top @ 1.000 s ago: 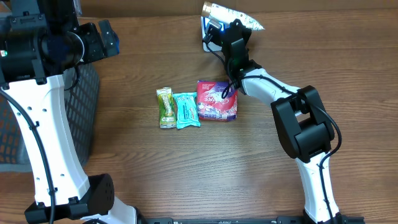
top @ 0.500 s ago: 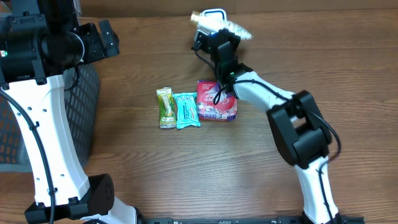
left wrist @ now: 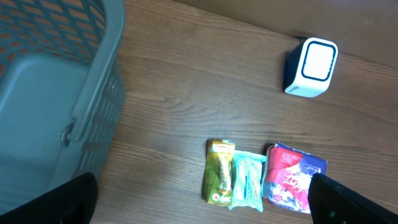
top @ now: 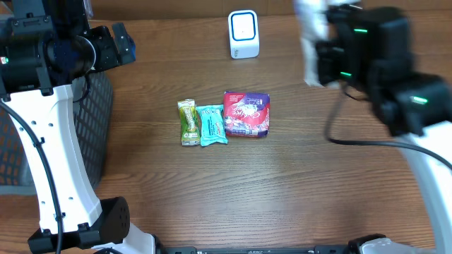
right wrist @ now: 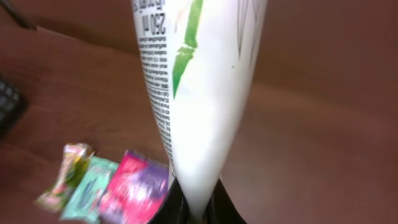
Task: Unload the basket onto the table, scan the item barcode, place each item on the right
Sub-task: 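Carry the tube right and set it down on the table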
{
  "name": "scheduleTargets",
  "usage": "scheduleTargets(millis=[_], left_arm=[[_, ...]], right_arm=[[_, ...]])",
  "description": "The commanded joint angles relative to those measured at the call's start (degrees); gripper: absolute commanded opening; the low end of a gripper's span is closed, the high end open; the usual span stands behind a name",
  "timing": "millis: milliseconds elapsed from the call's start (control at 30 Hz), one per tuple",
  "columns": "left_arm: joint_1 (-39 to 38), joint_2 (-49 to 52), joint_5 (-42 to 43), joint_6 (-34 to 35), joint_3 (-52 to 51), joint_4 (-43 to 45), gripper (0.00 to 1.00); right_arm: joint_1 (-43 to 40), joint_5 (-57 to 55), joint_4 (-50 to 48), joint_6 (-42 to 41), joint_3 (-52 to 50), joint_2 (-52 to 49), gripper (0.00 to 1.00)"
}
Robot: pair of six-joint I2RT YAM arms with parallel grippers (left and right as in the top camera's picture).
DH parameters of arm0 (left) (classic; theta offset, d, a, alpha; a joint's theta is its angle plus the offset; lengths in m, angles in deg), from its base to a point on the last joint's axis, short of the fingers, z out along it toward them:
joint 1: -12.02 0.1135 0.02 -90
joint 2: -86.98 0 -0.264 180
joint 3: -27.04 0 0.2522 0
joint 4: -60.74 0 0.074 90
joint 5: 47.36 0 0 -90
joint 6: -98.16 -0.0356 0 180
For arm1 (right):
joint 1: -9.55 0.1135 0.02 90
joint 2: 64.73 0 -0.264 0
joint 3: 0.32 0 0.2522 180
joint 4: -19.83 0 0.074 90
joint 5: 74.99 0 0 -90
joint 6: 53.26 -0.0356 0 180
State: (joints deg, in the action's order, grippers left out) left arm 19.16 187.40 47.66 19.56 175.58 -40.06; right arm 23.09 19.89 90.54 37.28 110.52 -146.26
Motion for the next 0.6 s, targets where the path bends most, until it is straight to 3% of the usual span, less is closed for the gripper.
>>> scheduleTargets(millis=[0, 133, 267, 467, 567], left_arm=[[0.0, 0.2, 0.6, -1.1, 1.1, 0.2, 1.00], [0.0, 0.2, 0.5, -1.1, 1.1, 0.2, 1.00], [0.0, 0.2, 0.5, -1.1, 1.1, 0.2, 1.00], [0.0, 0.2, 0.5, -1.1, 1.1, 0.2, 0.99], [0.0, 0.2, 0.6, -1.1, 1.1, 0.2, 1.00]], right_arm=[[-8.1, 11.0, 6.1, -12.9, -1.2, -2.3, 0.04], [-16.3, 17.0, 6.6, -13.0, -8.1, -4.4, 0.04], [-21.2, 22.0, -1.2, -13.0, -18.8, -7.5, 0.04], [-24.2, 22.5, -16.3, -13.0, -30.6, -14.3, 0.04], [-24.2, 22.2, -18.1, -13.0, -31.4, -17.9, 0.04]])
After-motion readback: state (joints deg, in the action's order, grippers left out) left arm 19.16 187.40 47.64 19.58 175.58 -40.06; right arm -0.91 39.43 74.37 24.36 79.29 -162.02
